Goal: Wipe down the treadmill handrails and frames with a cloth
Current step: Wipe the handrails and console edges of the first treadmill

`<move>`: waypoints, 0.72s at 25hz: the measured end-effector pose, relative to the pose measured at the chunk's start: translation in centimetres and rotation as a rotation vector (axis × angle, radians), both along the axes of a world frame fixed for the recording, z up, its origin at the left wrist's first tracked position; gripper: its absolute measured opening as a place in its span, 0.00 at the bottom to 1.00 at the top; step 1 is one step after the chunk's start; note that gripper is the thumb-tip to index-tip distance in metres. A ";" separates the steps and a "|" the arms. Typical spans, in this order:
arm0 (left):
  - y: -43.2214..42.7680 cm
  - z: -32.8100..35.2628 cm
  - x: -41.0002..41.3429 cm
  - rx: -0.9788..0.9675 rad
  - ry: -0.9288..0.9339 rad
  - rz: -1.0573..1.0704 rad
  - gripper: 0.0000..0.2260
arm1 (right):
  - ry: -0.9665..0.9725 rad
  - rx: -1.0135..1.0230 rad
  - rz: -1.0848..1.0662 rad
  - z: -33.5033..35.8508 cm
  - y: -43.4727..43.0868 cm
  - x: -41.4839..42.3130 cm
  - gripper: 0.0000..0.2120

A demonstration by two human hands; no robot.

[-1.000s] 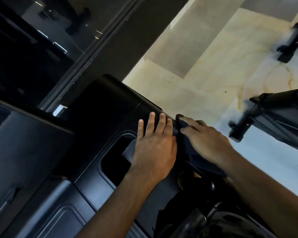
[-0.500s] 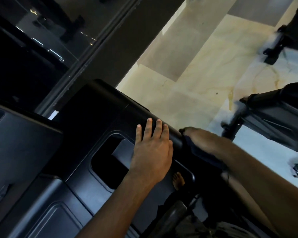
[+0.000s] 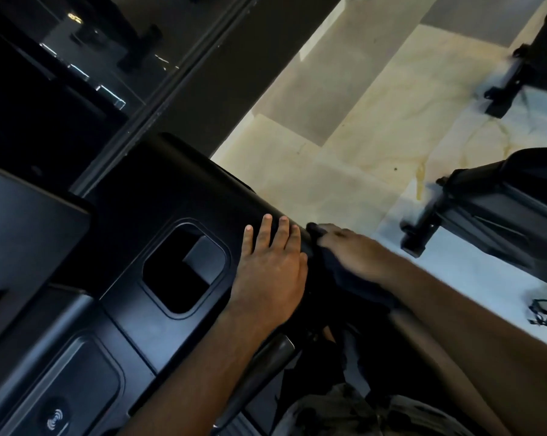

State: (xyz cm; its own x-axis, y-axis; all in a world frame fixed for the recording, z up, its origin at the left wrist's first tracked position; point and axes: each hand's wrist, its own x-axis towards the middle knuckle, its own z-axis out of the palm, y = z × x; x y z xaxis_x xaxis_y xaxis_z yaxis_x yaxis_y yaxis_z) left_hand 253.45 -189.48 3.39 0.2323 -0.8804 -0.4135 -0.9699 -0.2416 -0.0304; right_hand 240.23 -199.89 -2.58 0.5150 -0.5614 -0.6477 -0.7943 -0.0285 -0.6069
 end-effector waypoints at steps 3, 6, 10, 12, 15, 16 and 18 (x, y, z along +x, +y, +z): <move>0.3 0.3 -1.1 0.014 0.016 0.005 0.25 | 0.046 -0.056 0.087 -0.5 0.7 -1.1 0.19; 0.5 0.2 -2.2 0.008 0.006 -0.015 0.25 | 0.037 -0.124 0.140 -0.3 1.3 -2.3 0.20; 0.4 0.4 -3.4 0.018 -0.011 -0.017 0.25 | 0.137 -0.202 0.274 -0.6 1.2 -3.4 0.13; 0.4 0.2 -3.8 0.024 -0.010 -0.026 0.25 | 0.058 -0.275 0.248 0.0 2.9 -4.3 0.21; 0.5 0.1 -4.6 0.007 -0.023 -0.041 0.28 | -0.003 -0.158 0.290 -1.2 0.4 -4.9 0.20; 0.7 0.2 -4.9 0.014 -0.018 -0.037 0.28 | 0.073 -0.111 0.247 -0.8 0.6 -5.2 0.20; 0.7 0.4 -5.3 0.033 -0.010 -0.032 0.26 | 0.144 -0.126 0.139 -0.3 2.0 -6.1 0.25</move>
